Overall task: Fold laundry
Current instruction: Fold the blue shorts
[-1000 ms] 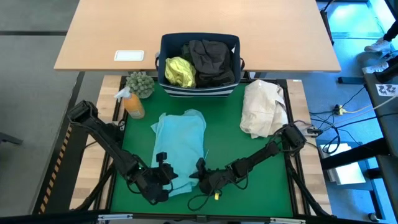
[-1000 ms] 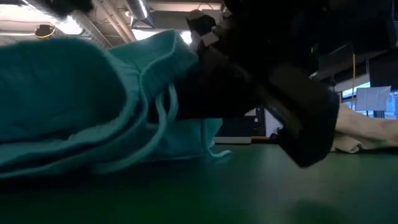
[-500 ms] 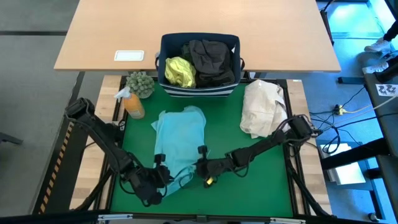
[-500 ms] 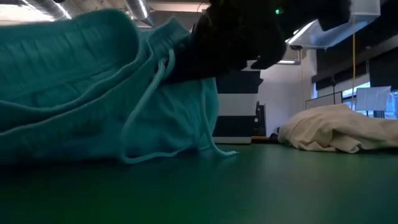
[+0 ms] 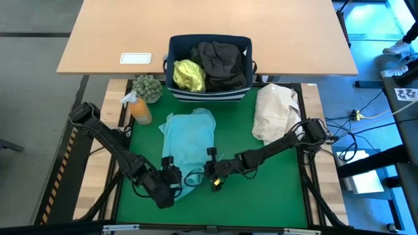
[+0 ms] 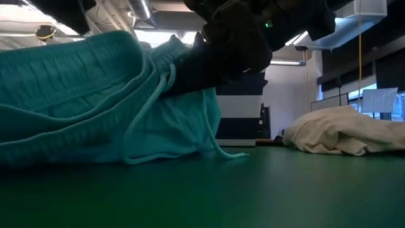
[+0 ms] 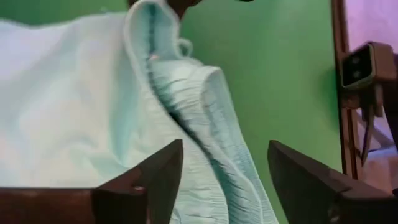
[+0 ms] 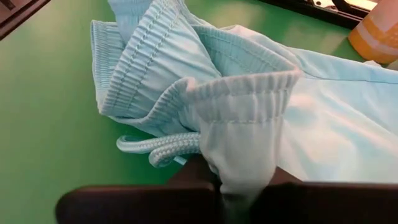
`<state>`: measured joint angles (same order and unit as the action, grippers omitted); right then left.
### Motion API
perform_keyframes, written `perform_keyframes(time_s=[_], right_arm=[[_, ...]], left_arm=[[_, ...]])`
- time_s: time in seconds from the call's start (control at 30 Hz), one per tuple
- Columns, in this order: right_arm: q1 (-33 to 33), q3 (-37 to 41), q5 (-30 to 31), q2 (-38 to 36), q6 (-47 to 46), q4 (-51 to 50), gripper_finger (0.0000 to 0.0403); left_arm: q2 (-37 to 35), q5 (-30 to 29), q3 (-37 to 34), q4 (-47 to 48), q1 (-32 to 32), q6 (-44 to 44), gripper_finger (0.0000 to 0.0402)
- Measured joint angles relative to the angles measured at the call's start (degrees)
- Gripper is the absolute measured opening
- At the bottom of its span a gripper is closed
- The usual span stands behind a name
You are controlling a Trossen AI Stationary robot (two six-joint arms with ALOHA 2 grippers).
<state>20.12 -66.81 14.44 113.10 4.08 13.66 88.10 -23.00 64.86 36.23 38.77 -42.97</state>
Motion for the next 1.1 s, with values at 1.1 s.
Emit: perform_keyframes(time_s=[1.1], right_arm=[[0.10, 0.04, -9.70, 0.00, 3.72, 5.04, 0.0026]], left_arm=[[7.54, -6.50, -0.07, 2.80, -5.37, -7.51, 0.0246]])
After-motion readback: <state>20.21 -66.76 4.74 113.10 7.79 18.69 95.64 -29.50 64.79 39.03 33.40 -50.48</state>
